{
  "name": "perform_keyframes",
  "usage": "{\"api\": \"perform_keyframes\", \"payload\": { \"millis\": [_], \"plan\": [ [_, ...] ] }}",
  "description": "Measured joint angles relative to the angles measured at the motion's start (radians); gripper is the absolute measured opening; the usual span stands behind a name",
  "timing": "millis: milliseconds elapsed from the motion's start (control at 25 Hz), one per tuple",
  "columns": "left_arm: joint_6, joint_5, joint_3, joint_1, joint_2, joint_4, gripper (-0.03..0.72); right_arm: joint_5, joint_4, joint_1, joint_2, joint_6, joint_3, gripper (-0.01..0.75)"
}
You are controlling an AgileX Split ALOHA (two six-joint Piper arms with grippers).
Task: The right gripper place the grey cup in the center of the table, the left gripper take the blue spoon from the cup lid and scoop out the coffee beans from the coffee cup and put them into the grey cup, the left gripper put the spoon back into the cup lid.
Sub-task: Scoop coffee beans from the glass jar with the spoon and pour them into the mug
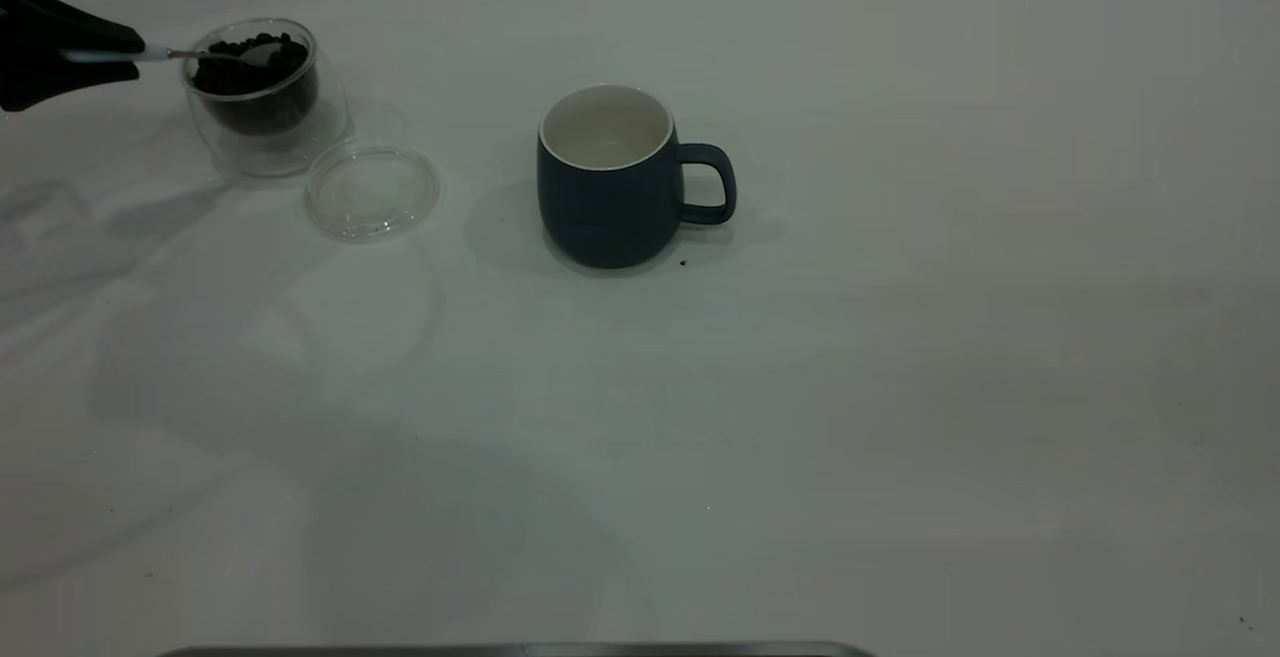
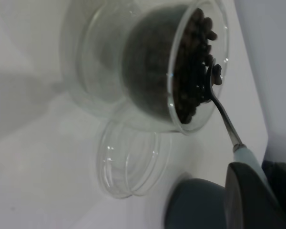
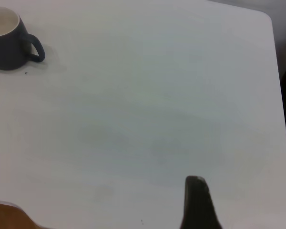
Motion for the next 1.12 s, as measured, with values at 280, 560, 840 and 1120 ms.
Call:
{"api": "perform_keyframes", "payload": {
  "millis": [280,560,840,1120],
  "plan": [
    [-0.001,0.003,0.0,0.0,0.0,0.001,0.122,0.0,0.0,0.0,0.0,0.0,0.0,0.459],
    [0.03,0.035,0.0,0.019,0.0,0.005,0.122,0.0,0.0,0.0,0.0,0.0,0.0,0.459],
    [0.081,0.178,0.0,0.103,0.0,0.008,0.122,0.0,0.0,0.0,0.0,0.0,0.0,0.459],
    [0.105,0.268,0.0,0.121,0.0,0.041,0.122,0.0,0.0,0.0,0.0,0.0,0.0,0.459]
  ]
}}
